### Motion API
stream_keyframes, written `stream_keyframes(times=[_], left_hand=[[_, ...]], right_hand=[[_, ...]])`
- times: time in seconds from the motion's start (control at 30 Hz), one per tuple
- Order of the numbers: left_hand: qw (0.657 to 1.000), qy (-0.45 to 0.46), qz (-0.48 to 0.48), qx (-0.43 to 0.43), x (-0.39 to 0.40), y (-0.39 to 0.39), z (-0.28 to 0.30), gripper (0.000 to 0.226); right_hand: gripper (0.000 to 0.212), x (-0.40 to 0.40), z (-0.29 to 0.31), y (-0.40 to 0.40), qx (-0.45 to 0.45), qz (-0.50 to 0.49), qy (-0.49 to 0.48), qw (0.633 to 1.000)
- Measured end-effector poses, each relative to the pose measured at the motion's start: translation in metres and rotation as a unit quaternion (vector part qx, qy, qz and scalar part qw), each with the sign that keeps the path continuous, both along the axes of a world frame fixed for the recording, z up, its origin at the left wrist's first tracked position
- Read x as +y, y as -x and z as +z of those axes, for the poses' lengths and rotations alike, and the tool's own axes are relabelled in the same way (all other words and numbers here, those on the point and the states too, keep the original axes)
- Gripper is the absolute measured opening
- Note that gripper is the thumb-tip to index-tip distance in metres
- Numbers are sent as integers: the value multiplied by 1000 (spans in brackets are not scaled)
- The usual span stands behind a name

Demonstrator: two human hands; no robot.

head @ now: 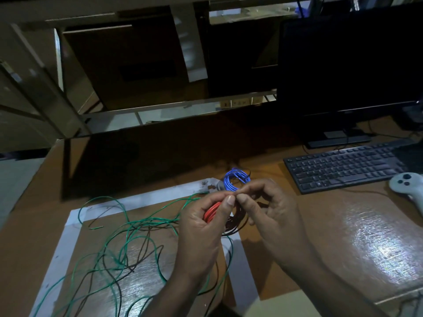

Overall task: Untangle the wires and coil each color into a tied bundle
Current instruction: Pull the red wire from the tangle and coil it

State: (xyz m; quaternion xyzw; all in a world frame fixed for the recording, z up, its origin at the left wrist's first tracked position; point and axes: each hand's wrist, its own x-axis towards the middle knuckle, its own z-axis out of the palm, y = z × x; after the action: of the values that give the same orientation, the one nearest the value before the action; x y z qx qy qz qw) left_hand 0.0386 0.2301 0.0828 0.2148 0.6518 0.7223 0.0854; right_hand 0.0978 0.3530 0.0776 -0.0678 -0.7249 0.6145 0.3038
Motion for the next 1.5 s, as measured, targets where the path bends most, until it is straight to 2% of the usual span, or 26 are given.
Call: stream_keyframes(times=[0.17,0.33,0.43,0.6,0.7,0.8,1.03,1.17,1.43,1.5], left_hand=[[997,18,30,-62,-3,11,-13,23],[991,10,52,-119,-10,22,-27,18],[994,8,36,-104,-8,22,-29,19],[997,29,23,-70,-10,24,-28,23],[990,19,77,-120,-14,42,-31,32],[991,36,72,-110,-19,52,-36,22],[995,100,-14,-26,-20,41,-46,17],[989,139,-51,31,-15,35,-44,9],[974,163,-144,63,-5,28,-43,8],[980,146,-124,53,-2,27,-42,7]], right_hand=[[10,4,6,-1,29,-36,52,998],[10,16,15,3,92,-30,212,972],[12,12,17,4,89,-5,258,962],[20,5,13,6,9,-14,245,969],[18,3,10,-1,-61,26,247,967],[13,-6,6,-9,-99,67,209,971],[16,24,13,6,-46,-33,193,980],[20,32,11,14,-18,-47,198,979],[22,45,21,26,31,-54,200,978],[22,48,25,30,40,-54,185,980]])
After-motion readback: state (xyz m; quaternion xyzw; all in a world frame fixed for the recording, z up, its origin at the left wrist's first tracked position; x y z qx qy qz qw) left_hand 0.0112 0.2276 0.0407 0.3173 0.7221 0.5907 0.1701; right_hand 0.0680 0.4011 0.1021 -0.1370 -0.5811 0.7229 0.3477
